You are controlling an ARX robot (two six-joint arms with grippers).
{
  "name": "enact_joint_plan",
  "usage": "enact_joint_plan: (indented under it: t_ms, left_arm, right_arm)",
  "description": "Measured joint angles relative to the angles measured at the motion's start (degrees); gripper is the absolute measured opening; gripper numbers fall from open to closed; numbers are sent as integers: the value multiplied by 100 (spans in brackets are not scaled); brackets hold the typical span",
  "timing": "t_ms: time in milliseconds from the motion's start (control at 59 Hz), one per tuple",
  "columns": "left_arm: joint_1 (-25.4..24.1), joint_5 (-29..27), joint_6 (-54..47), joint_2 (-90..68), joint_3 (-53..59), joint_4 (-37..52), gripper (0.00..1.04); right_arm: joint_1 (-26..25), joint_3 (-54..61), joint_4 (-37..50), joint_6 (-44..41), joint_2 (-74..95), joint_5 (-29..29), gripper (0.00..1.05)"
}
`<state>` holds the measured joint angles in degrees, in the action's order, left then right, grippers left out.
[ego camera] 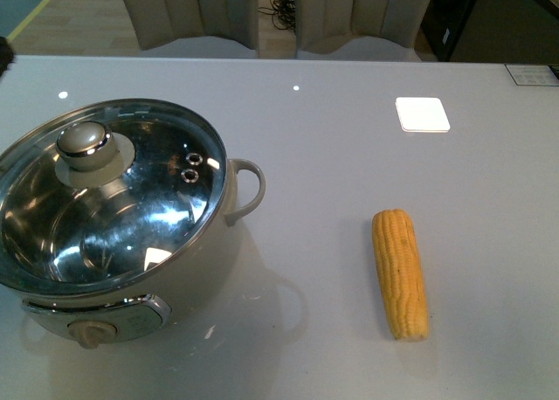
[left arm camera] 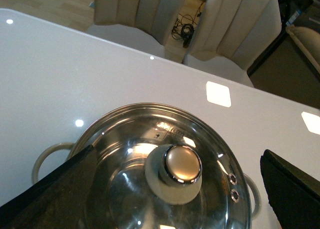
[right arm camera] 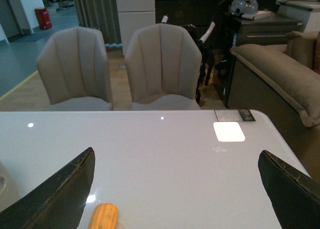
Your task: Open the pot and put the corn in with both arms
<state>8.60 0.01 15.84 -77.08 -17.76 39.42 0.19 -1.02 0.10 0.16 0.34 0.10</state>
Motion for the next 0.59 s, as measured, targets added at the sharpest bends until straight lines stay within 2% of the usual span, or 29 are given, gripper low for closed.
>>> enact_joint_plan:
  t_ms: [254,593]
  left_arm:
    - [129,46,-627,-1878,-857,448,98]
    - [293,-57,-1215,-2951,-1471,535,98]
  right_arm:
    - [0,0,0,0,0,0,96]
    - [0,0,0,0,0,0,96]
